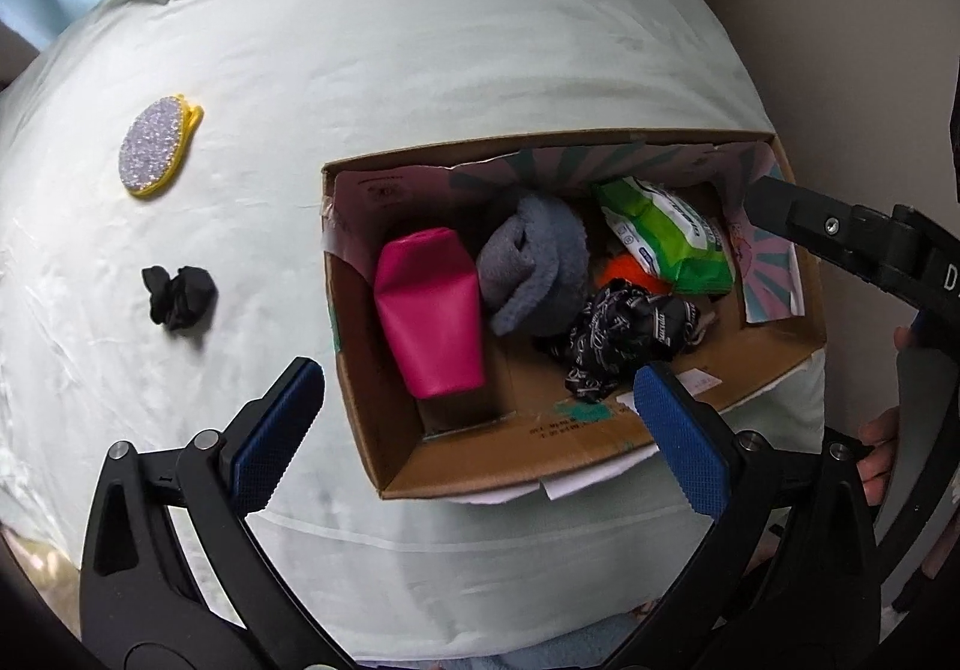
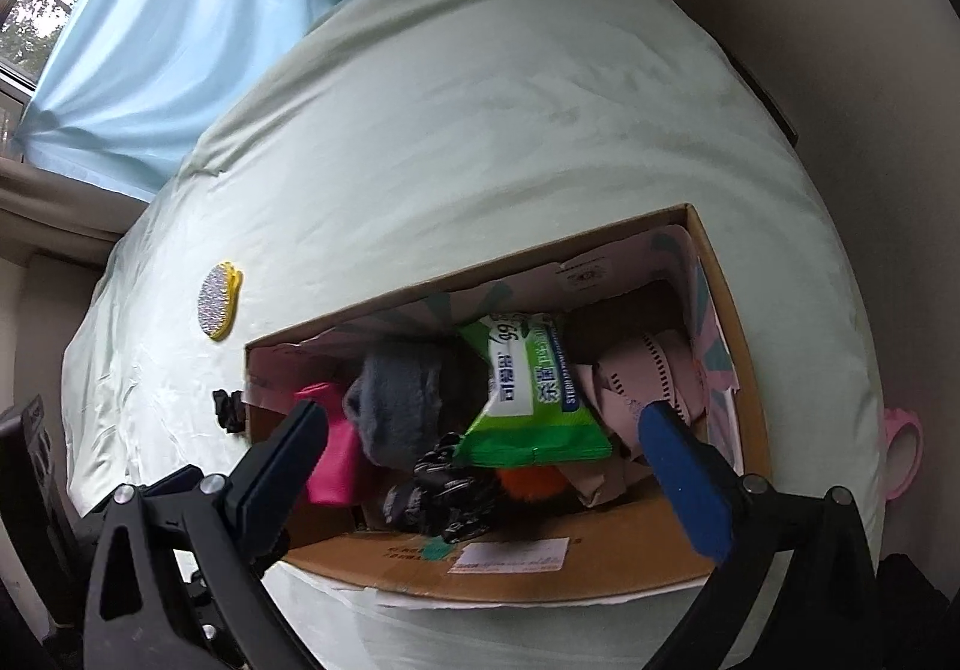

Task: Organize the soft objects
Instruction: 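Carry pouch and wipes over the box and open both tools to drop them, then move the left tool to the glitter sponge while the right tool approaches the black scrunchie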

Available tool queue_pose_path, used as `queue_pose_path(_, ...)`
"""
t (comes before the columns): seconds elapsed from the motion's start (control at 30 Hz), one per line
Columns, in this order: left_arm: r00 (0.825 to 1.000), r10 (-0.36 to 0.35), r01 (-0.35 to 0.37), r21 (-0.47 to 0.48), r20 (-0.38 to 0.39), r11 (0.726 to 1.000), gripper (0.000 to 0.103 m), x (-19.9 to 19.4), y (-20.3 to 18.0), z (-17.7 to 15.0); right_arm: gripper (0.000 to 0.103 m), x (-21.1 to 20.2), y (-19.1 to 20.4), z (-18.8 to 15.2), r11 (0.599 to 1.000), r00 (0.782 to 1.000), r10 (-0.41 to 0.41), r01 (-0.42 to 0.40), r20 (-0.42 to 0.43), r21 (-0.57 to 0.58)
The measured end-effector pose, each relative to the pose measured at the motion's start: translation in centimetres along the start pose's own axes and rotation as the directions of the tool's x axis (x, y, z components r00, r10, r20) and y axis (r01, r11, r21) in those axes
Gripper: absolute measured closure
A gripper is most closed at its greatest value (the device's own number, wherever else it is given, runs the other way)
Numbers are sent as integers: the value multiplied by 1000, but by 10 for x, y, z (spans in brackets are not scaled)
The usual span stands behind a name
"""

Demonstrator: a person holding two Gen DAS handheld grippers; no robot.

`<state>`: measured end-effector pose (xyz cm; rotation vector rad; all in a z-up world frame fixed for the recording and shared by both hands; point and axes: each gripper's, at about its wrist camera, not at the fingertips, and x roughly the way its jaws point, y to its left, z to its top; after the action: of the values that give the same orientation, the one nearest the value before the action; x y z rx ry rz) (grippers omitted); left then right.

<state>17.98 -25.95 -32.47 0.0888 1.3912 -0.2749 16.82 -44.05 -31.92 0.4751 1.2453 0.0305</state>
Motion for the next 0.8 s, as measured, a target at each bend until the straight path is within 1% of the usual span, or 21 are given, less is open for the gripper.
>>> queue_pose_path(0.2, 999, 3, -3, -5, 46, 1000, 0, -27, 4, -8, 0, -22, 13, -5, 999, 1000, -4, 5, 20, -38)
queue_pose_path(0.3, 997, -7, 9, -20, 82, 1000, 0, -49, 10, -14, 0, -37, 24, -10, 995, 998, -42, 45, 39, -84)
queue_pose_path(0.4, 993, -1, 4, -27, 120, 1000, 0, -70, 16, -22, 0, -56, 35, -19, 992, 997, -38, 46, 67, -118)
queue_pose_path(0.5, 986, 12, -8, -30, 165, 1000, 0, -96, 24, -34, 0, -76, 47, -28, 989, 995, -32, 45, 96, -140)
queue_pose_path(0.63, 975, 28, -20, -40, 221, 999, 0, -133, 40, -53, 0, -104, 62, -44, 984, 989, -41, 64, 144, -163)
queue_pose_path(0.8, 958, 42, -23, -70, 282, 997, 0, -168, 65, -75, 0, -135, 89, -67, 972, 976, -62, 107, 210, -210)
